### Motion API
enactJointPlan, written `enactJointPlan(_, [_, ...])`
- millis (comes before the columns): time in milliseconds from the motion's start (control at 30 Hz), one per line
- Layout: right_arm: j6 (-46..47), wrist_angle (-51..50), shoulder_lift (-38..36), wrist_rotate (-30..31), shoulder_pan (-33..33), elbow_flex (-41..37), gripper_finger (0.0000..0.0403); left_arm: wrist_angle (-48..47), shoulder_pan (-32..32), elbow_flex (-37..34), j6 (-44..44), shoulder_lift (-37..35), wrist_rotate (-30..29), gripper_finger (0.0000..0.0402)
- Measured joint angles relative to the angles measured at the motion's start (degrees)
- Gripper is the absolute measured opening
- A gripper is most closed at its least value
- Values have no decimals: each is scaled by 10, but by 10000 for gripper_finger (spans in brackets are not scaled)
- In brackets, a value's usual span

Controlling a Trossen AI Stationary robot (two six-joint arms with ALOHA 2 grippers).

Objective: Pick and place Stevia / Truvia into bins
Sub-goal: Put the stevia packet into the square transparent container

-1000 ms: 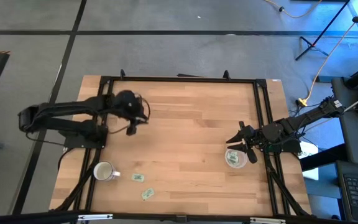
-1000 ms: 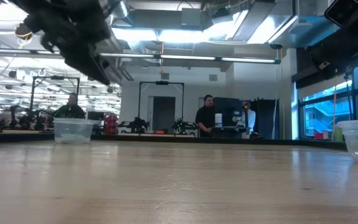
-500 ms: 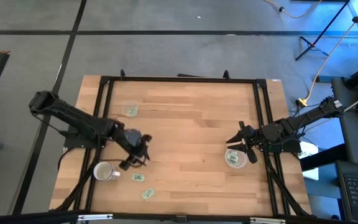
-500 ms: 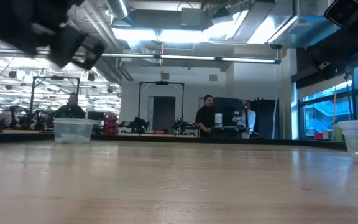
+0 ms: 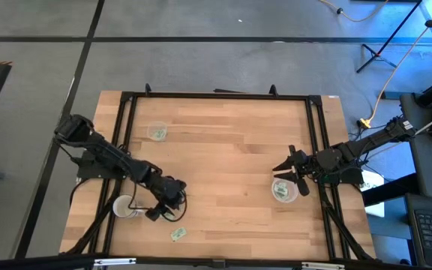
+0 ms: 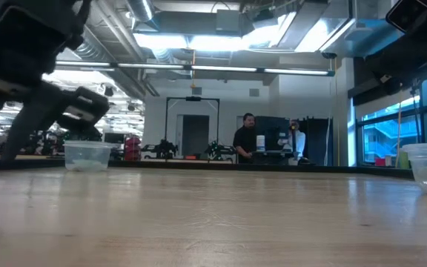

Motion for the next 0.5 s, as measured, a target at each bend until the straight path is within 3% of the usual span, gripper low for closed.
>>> enactJointPlan(500, [-1,0,0,0,0,0,123,-42,-16,3,65,48,-21,127])
